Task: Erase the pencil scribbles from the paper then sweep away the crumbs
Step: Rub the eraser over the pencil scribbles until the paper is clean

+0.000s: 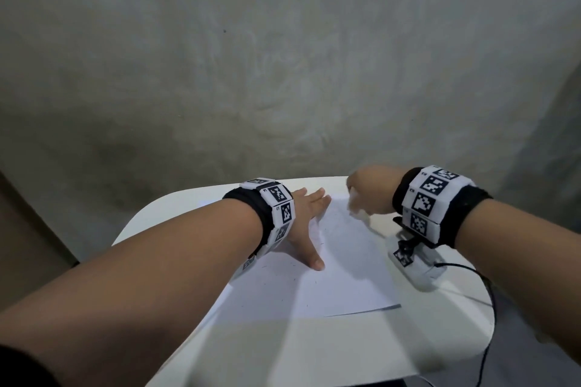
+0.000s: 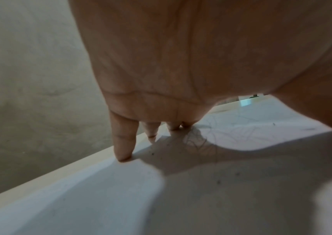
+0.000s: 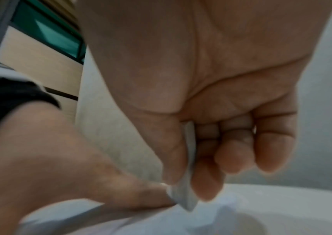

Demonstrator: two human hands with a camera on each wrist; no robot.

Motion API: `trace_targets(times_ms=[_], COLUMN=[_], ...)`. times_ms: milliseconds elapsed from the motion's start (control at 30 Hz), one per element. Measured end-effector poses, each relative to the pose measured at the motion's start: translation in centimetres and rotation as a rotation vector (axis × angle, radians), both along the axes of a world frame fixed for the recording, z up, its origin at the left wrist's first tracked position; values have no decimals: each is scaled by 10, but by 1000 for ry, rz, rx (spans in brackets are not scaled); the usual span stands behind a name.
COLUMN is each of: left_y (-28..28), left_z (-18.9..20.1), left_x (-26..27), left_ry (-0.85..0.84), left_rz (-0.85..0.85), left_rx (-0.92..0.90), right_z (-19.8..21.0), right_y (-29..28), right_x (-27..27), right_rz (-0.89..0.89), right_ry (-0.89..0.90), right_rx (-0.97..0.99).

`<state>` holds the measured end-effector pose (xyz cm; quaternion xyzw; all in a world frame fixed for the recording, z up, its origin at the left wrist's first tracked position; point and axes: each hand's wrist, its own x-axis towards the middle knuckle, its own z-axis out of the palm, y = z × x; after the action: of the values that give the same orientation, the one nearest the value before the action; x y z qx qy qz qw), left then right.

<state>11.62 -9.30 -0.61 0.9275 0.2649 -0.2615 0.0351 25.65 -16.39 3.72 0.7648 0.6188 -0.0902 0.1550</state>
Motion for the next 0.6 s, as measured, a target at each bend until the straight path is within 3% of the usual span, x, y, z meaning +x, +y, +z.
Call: trace_targets(times_ms=[100,233,600], left_y=[0,-3,-7], left_z=[1,-1,2], left_x=[0,-3,-1], left_ry=[-18,-40,-32], left_rz=[5,5,-24], left_rx=[-40,-18,6], right_z=[-13,-10,-14], right_y=[-3,2,5], right_x=[-11,-1,-22], right_rz=[59,-22,147], right_ry=[-8,-90,-175], right_rx=[-65,-88,-248])
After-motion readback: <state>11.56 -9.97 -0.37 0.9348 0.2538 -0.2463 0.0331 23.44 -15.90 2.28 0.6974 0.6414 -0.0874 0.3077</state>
